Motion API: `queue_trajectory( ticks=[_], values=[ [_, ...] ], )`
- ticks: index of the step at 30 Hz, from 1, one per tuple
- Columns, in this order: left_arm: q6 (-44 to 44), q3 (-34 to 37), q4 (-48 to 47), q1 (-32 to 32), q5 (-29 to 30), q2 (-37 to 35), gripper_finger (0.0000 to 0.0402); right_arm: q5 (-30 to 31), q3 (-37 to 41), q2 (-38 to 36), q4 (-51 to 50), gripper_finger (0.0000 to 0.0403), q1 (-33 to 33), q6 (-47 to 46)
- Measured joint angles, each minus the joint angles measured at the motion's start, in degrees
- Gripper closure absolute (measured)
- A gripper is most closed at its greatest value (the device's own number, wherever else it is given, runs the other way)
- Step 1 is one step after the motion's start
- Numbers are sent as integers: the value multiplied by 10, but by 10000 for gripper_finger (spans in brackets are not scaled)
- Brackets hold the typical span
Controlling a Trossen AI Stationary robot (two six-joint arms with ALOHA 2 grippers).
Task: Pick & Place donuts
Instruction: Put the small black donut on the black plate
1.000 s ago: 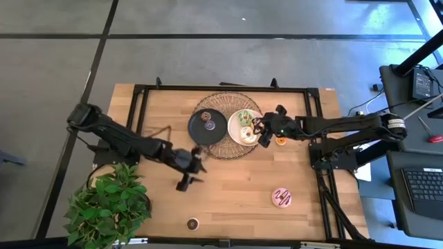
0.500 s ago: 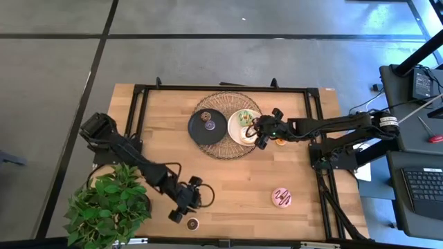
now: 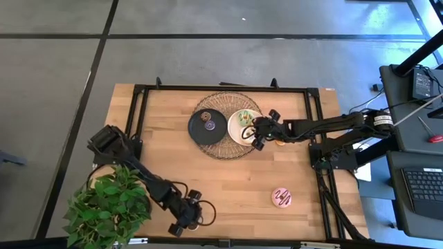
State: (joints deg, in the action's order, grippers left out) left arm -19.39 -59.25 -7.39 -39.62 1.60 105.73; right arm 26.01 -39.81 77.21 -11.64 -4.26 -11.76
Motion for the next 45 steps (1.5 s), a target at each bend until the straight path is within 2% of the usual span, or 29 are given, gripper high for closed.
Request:
queue_trajectory(
  ticks=[12,28,32,40,45],
  values=[
    [-99,0,2,-5,3,23,219,0,0,0,16,231,0,1],
    [-100,0,3,-5,1,24,228,-1,0,0,15,231,0,5],
    [-89,0,-1,-3,-2,22,250,-1,0,0,15,231,0,7],
    [-47,0,-21,-2,4,-19,324,-1,0,0,14,231,0,20],
    [13,0,-79,16,59,-59,362,-1,0,0,14,231,-1,34]
  ],
)
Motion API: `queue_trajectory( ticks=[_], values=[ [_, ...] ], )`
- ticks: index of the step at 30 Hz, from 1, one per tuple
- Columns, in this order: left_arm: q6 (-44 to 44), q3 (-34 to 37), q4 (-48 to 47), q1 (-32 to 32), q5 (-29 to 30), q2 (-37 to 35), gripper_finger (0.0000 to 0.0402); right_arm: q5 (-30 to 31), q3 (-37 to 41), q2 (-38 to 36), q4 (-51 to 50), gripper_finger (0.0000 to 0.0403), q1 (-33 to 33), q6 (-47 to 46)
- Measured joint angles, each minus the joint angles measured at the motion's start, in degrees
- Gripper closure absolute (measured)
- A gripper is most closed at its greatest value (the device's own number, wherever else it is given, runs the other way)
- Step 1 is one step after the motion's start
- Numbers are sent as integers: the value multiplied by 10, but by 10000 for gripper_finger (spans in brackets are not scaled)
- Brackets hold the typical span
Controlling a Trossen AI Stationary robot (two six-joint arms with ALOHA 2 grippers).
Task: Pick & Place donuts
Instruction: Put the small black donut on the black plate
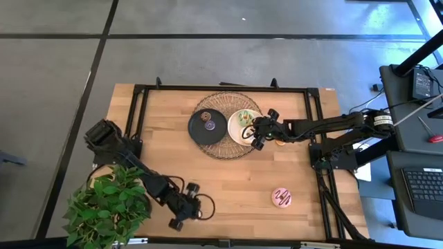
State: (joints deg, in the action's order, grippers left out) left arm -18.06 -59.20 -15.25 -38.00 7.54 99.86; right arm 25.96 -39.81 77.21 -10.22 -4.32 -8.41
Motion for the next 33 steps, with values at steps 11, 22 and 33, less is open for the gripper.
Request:
queue_trajectory(
  ticks=[11,22,33],
  values=[
    [75,0,-155,134,265,-112,379,0,0,0,-4,231,0,1],
    [91,55,-98,373,293,-149,379,0,0,0,-4,231,0,14],
    [93,167,78,516,158,-148,379,0,0,0,-4,231,0,14]
  ],
)
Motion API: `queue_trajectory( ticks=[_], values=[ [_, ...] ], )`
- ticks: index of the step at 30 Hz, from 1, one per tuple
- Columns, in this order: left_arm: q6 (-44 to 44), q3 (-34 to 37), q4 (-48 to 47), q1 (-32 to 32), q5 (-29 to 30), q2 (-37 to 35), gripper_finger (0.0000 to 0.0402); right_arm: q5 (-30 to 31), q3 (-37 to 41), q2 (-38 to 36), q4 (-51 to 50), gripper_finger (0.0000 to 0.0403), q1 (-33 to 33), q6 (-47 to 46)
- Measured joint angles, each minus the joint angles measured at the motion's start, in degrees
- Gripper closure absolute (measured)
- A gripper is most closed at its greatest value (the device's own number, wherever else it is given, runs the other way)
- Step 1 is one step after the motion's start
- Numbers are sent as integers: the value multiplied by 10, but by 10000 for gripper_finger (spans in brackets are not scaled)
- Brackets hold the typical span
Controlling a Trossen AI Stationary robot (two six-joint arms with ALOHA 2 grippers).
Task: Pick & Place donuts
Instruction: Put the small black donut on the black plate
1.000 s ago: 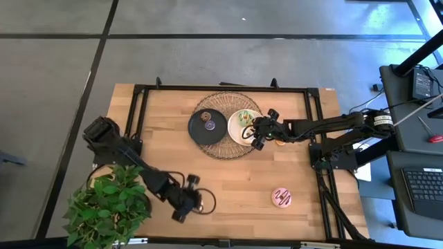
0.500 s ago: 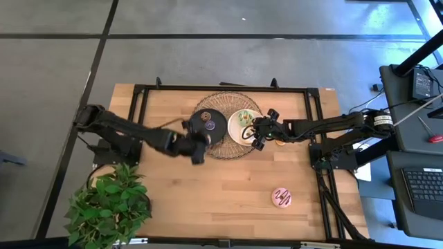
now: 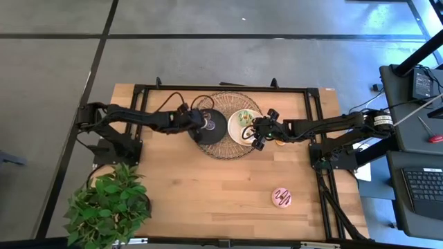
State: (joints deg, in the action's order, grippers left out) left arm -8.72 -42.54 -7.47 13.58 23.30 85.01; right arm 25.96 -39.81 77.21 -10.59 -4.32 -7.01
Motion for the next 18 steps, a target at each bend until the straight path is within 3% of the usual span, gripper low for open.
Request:
queue_trajectory(
  ticks=[4,18],
  values=[
    [-1,4,2,10,-24,2,379,0,0,0,1,231,0,0],
    [-34,4,3,11,-12,3,379,0,0,0,1,231,0,0]
  ],
)
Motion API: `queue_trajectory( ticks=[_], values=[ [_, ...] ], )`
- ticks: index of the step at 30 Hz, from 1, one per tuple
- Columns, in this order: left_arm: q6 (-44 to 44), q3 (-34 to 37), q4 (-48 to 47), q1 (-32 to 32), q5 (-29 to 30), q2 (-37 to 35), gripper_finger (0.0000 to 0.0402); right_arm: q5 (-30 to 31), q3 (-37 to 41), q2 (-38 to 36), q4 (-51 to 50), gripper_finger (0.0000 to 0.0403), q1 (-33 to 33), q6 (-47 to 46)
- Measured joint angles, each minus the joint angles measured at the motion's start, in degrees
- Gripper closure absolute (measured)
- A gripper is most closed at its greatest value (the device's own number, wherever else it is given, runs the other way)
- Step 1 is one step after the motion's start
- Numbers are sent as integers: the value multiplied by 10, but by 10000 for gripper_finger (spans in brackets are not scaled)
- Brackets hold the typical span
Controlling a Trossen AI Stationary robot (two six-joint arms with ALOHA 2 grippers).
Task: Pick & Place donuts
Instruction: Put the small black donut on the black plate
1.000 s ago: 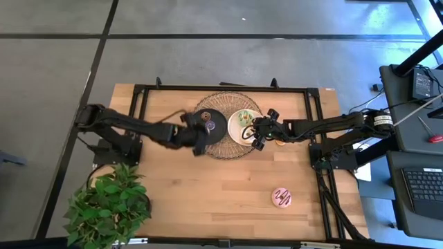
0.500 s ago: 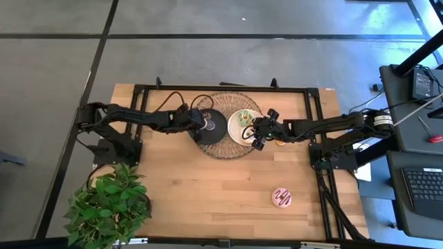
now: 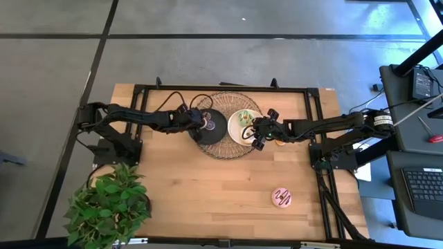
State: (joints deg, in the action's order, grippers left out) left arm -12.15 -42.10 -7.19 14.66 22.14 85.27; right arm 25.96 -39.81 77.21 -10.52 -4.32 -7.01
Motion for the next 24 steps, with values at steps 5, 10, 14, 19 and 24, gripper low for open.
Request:
queue_trajectory(
  ticks=[5,10,14,19,24],
  values=[
    [-1,0,0,0,8,0,379,0,0,0,0,231,0,0],
    [-1,0,-1,2,8,0,379,0,0,0,0,231,0,0],
    [-7,0,-1,2,9,0,379,0,0,0,0,231,0,0],
    [-7,0,-3,2,9,0,379,0,0,0,0,231,0,0],
    [-11,0,-3,2,9,0,379,0,0,0,0,231,0,0]
  ],
)
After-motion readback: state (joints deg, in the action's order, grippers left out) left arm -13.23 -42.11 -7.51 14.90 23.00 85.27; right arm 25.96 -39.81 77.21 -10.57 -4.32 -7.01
